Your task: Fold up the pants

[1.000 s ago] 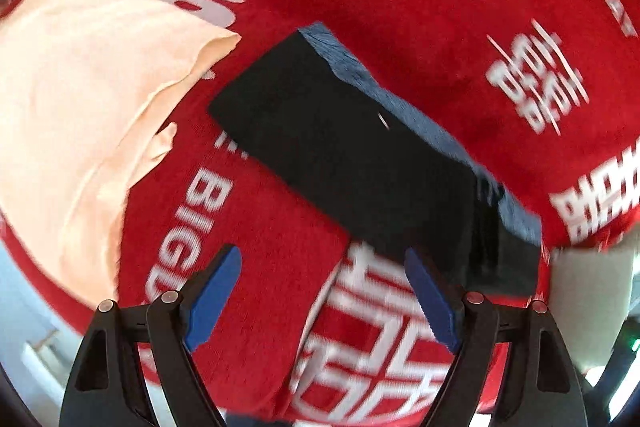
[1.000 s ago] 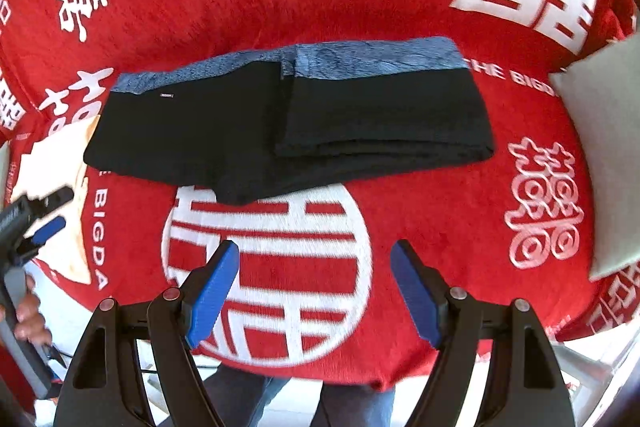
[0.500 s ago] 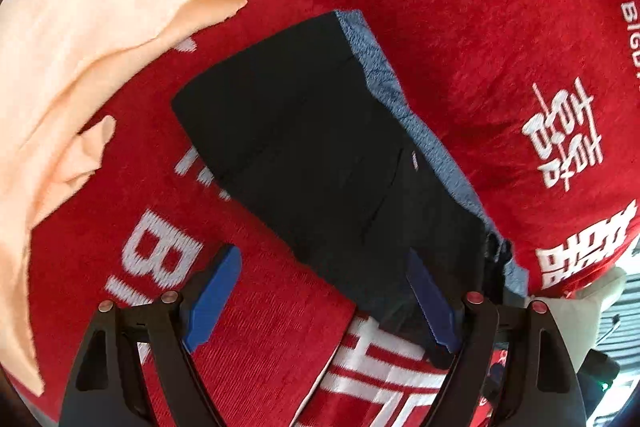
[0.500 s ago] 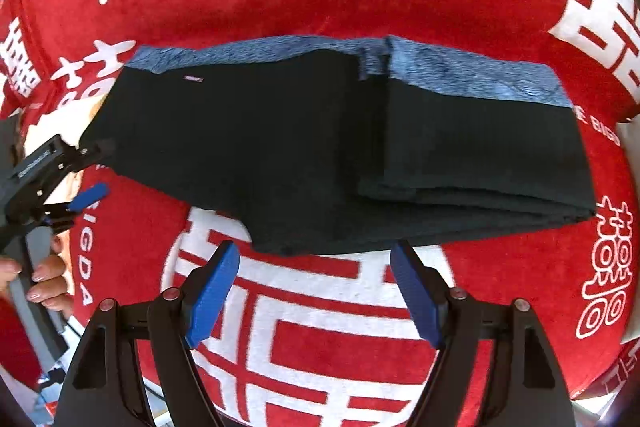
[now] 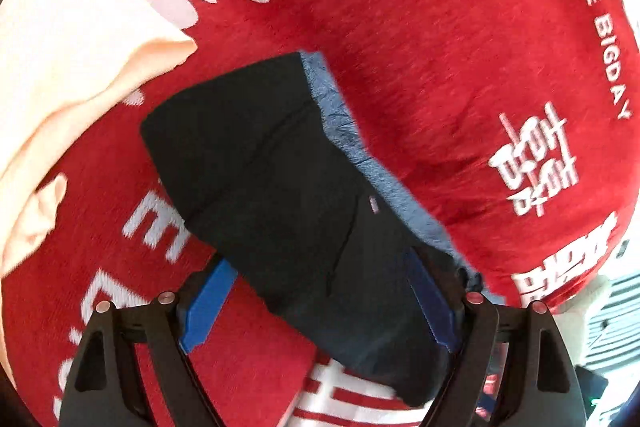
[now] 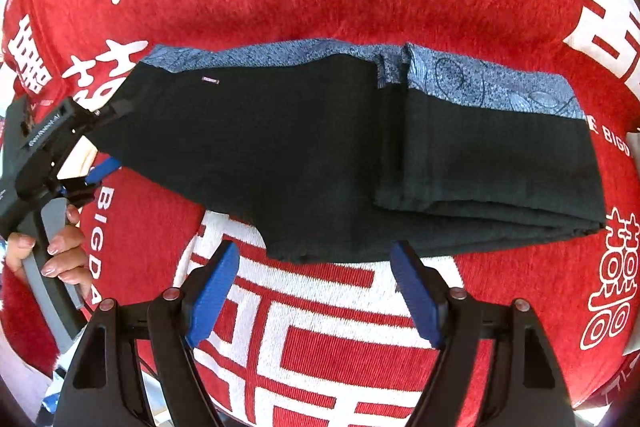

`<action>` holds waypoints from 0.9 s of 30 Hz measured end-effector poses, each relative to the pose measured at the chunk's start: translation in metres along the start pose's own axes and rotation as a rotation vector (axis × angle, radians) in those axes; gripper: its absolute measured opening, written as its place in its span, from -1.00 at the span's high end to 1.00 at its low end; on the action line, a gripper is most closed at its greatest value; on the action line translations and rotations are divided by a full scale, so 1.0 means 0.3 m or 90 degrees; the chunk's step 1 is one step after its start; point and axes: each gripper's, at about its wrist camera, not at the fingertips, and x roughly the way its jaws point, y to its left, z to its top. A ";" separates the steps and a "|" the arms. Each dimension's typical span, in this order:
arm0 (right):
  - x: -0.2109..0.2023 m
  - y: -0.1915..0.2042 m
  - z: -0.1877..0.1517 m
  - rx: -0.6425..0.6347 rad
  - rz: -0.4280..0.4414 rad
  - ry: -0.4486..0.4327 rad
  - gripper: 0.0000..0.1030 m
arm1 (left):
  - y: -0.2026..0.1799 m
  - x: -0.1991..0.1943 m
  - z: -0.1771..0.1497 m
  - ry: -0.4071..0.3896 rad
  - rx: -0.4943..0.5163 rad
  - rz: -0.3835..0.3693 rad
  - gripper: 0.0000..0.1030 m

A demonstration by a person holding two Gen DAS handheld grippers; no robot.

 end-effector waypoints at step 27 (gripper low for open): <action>0.032 0.338 0.636 -0.132 0.182 0.126 -0.64 | -0.304 0.030 -0.087 -0.092 0.340 0.343 0.42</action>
